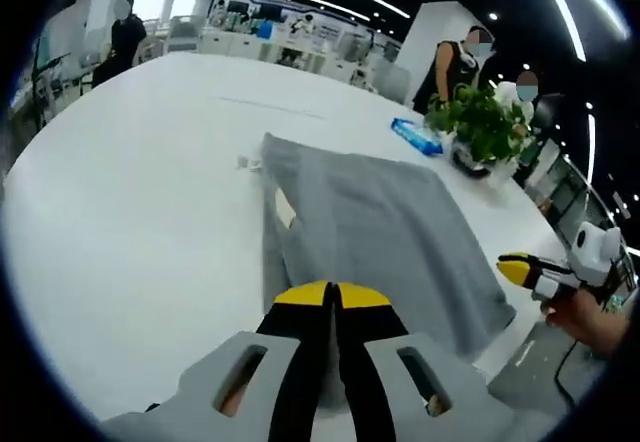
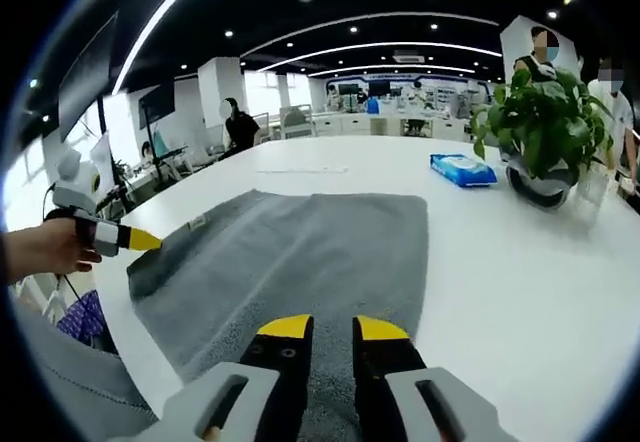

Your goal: Open the folded towel by lifting each exposed corner and separating the folded layers until the towel lies flat within the target outline without major curled edges

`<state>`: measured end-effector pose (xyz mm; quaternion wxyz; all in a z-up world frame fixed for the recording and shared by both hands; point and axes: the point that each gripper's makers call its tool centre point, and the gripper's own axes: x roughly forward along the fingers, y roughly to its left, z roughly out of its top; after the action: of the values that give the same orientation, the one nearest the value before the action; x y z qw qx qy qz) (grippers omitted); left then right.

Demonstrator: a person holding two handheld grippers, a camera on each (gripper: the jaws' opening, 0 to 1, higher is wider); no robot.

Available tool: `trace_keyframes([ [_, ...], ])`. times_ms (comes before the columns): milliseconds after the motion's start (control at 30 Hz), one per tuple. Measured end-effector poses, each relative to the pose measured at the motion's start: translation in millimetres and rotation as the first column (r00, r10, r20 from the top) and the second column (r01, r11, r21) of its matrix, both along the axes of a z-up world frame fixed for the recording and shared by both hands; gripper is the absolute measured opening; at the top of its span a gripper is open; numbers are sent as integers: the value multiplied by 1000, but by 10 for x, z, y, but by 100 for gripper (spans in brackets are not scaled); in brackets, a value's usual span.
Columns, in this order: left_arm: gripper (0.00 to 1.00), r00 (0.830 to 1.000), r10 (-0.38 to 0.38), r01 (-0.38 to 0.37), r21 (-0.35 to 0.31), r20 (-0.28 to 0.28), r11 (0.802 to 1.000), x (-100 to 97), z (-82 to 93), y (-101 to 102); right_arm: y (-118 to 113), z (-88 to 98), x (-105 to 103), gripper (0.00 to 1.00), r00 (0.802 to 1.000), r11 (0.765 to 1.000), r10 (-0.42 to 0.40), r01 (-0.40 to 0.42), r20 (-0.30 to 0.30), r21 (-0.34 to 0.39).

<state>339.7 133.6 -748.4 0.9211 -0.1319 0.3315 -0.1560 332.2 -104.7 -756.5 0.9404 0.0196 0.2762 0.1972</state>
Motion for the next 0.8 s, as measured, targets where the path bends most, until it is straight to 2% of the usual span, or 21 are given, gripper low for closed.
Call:
trace_keyframes([
  [233,1,997,-83,83,-8,8,997,-28,22,-298,-17,47,8,13,999,996,-32,33,-7,79],
  [367,1,989,-150,150,6,15,989,-62,21,-514,-10,58,13,16,999,993,-43,44,-8,110],
  [533,1,977,-213,214,-25,26,977,-103,70,-789,114,99,-5,22,1000,986,-9,10,-7,169],
  [800,1,949,-311,313,-30,42,949,-178,104,-1158,302,88,-61,24,997,989,81,-80,2,125],
])
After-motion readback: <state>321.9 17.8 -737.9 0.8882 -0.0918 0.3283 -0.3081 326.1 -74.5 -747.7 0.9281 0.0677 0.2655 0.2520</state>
